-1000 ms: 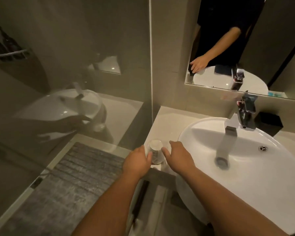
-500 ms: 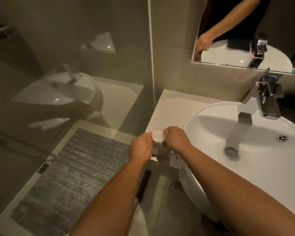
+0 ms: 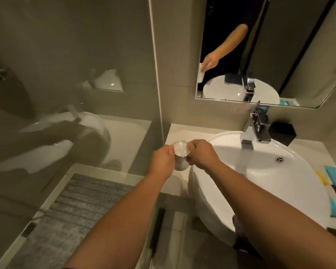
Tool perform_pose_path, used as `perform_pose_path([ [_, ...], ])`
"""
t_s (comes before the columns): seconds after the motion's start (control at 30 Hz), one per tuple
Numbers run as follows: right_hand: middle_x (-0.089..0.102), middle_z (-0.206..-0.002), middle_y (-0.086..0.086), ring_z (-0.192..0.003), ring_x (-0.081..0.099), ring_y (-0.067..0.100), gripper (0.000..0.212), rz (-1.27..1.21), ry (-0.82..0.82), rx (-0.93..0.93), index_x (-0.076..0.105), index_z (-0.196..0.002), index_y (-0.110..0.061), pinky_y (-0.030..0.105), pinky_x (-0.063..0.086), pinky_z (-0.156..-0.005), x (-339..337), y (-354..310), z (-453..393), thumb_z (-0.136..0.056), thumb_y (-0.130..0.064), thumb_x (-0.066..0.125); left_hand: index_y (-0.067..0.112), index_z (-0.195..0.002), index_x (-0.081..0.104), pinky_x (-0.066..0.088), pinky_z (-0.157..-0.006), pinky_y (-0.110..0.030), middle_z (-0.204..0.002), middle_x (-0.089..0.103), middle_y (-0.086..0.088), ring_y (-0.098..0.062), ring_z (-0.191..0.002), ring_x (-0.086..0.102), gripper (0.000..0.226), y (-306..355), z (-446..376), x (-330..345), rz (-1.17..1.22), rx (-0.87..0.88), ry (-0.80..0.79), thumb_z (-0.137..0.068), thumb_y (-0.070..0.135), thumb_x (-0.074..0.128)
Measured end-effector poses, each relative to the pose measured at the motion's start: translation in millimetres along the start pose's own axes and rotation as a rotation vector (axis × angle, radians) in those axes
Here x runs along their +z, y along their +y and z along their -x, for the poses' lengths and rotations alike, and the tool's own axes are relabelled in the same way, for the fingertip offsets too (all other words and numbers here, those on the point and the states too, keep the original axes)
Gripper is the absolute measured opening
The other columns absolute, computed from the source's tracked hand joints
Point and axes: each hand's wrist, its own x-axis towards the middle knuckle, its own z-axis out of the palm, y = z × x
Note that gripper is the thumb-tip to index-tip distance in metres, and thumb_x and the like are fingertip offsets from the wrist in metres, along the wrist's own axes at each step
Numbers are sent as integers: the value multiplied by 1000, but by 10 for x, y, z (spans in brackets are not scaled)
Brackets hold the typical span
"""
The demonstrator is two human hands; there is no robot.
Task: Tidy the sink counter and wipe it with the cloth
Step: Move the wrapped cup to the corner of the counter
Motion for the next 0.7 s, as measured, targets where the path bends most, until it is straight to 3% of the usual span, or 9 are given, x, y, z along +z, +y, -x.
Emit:
perform_pose_path([
  [0.13, 74, -80, 18, -77, 70, 36, 15, -35, 54, 50, 70, -82, 0, 48, 59, -78, -211, 174, 162, -75, 5, 57, 6, -95, 64, 52, -78, -41, -94, 68, -13, -29, -84, 61, 43, 227, 78, 134, 31, 89, -34, -102, 31, 29],
  [0.2, 73, -74, 17, -72, 71, 35, 16, -57, 90, 91, 70, -77, -1, 48, 59, -74, -278, 318, 251, -74, 3, 55, 8, -93, 63, 51, -76, -39, -93, 68, -11, -28, -81, 60, 43, 312, 125, 252, -2, 118, -72, -102, 31, 28],
  [0.43, 73, -86, 20, -81, 69, 37, 13, -64, 175, 219, 70, -88, 1, 47, 58, -79, -556, 933, 525, -81, 0, 60, 12, -98, 63, 49, -70, -32, -93, 67, -7, -23, -77, 58, 40, 701, 276, 828, -149, 269, -219, -102, 27, 26],
  [0.6, 71, -73, 19, -74, 69, 37, 30, -199, 304, 362, 68, -78, 0, 36, 50, -61, -840, 1435, 657, -88, -10, 42, 17, -80, 55, 40, -61, -30, -85, 65, -7, -22, -71, 54, 33, 1083, 376, 1239, -127, 360, -320, -99, 23, 28],
  [0.7, 71, -77, 18, -75, 69, 36, 26, -173, 312, 393, 67, -80, 0, 42, 56, -71, -1036, 1725, 719, -89, -8, 45, 13, -86, 59, 45, -64, -32, -87, 66, -7, -24, -75, 57, 33, 1327, 418, 1493, -136, 398, -350, -99, 23, 30],
])
